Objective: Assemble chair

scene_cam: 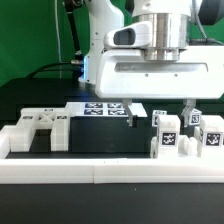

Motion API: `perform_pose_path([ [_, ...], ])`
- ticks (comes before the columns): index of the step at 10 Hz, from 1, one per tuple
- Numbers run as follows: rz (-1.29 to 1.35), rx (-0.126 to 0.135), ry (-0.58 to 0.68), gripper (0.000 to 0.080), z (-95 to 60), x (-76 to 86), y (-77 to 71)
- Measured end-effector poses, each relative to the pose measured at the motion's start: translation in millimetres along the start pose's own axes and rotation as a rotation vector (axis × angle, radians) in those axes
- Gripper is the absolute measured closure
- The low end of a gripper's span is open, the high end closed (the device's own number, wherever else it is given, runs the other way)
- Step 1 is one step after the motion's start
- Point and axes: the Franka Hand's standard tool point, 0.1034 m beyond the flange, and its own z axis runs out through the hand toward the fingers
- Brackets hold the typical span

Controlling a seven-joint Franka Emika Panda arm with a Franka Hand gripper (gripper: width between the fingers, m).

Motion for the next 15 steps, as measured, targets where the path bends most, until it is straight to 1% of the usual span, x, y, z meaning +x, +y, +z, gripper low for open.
perform_pose_path([
  [1, -0.001, -0.009, 0.0, 0.015, 8.5, -4.7, 2.2],
  [2, -0.002, -0.013, -0.002, 0.015, 13.8, -7.8, 2.9],
  [3, 0.003, -0.014, -0.004, 0.015, 16.8, -9.6, 1.6],
  [5, 0.002, -0.018, -0.017, 0.015, 27.9, -13.3, 0.3],
  [9, 0.001, -0.024, -0.036, 0.015, 40.1, -20.5, 1.1],
  [10, 0.002, -0.025, -0.037, 0.0282, 41.0, -21.2, 1.7],
  [11, 0.002, -0.025, -0.038, 0.0282, 41.2, -21.4, 1.8],
  [12, 0.002, -0.025, -0.038, 0.0422, 41.2, -21.5, 2.0],
  [13, 0.003, -0.025, -0.037, 0.0474, 40.6, -21.3, 2.1],
  [15, 0.003, -0.025, -0.037, 0.0474, 40.6, -21.3, 2.1],
])
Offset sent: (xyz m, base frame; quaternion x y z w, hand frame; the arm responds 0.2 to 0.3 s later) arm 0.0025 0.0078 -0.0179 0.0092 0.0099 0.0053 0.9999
